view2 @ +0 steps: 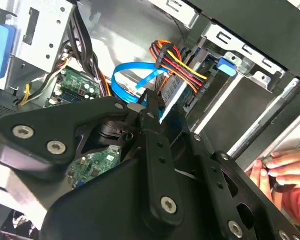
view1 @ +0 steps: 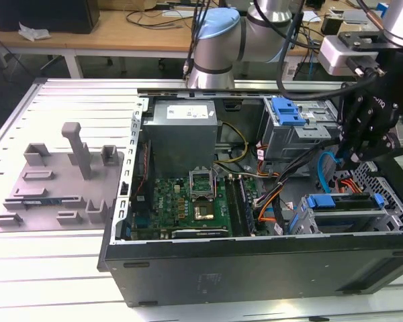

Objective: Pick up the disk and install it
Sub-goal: 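Insert the second disk wire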

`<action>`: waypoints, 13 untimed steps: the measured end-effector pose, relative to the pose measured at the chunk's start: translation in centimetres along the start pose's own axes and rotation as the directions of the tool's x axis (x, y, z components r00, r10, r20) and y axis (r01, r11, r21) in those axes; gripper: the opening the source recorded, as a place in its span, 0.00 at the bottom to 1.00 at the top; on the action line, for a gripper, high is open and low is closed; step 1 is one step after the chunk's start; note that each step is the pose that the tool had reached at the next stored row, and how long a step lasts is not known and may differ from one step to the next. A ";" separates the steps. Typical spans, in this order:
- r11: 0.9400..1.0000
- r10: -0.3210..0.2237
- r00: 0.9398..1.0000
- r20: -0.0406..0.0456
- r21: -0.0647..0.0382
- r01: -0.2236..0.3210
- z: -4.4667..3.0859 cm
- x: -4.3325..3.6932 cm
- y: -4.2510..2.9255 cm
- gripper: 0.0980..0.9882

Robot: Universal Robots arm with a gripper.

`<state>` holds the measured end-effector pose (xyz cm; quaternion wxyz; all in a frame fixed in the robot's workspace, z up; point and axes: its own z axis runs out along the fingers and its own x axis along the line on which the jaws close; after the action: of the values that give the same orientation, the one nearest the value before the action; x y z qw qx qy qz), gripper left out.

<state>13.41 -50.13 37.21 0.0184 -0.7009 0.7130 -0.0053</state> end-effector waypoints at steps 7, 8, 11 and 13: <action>1.000 0.002 0.999 0.045 -0.001 -0.002 0.01 0.20 0.00 0.23; 1.000 0.001 0.999 0.046 -0.001 -0.001 0.03 0.20 0.01 0.23; 1.000 0.002 0.999 0.046 -0.001 -0.001 0.19 0.21 0.07 0.23; 1.000 0.001 0.999 0.046 -0.001 -0.001 0.25 0.21 0.08 0.23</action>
<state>13.34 -50.34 36.95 0.0343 -0.7003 0.7130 0.0110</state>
